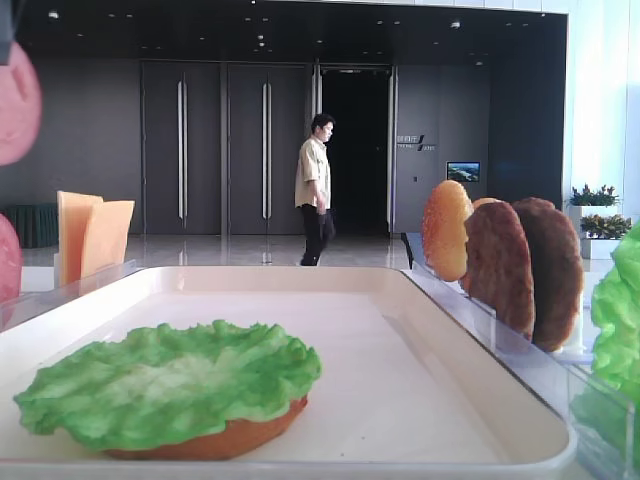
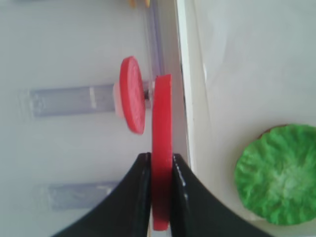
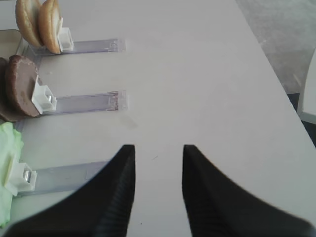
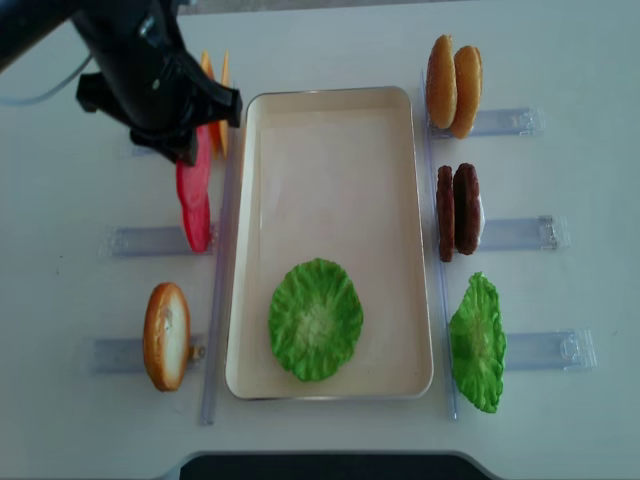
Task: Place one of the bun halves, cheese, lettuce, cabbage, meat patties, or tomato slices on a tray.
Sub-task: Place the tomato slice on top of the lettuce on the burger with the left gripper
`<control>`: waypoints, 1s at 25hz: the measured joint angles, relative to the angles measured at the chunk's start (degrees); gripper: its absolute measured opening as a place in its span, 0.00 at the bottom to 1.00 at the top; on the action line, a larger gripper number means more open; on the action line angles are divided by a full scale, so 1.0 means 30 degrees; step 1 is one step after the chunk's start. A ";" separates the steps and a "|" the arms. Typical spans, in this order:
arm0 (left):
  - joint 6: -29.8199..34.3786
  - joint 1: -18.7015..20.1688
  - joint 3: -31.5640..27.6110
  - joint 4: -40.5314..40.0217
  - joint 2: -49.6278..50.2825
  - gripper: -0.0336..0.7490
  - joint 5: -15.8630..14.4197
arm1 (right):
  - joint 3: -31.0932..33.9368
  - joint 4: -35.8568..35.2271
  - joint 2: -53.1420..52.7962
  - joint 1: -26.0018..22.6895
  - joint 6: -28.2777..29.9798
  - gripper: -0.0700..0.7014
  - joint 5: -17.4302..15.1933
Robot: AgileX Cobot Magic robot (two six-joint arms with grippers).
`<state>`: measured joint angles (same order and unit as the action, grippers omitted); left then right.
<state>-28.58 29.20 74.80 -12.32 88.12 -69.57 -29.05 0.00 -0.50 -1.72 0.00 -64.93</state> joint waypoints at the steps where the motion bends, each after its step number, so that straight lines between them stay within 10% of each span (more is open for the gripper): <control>1: -0.0121 0.0000 -0.0905 0.0017 -0.0837 0.14 -0.0035 | 0.0000 0.0000 0.0000 0.0000 0.0000 0.39 0.0000; 10: -0.1442 0.0000 -0.7129 0.1371 -0.7784 0.11 0.0894 | 0.0000 0.0000 0.0000 0.0000 0.0000 0.39 0.0000; 16: -0.0129 0.0000 -0.8662 0.4286 -0.8507 0.11 0.4871 | 0.0000 0.0000 0.0000 0.0000 0.0000 0.39 0.0000; 20: 0.3942 0.0000 -1.0157 0.9668 -0.8019 0.11 0.9394 | 0.0000 0.0000 0.0000 0.0000 0.0000 0.39 0.0000; 25: 1.0230 0.0000 -1.2179 1.6759 -0.6779 0.11 1.2460 | 0.0000 0.0000 0.0000 0.0000 0.0000 0.39 0.0000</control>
<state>2.11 29.20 38.26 37.96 67.78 -32.19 -29.05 0.00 -0.50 -1.72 0.00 -64.93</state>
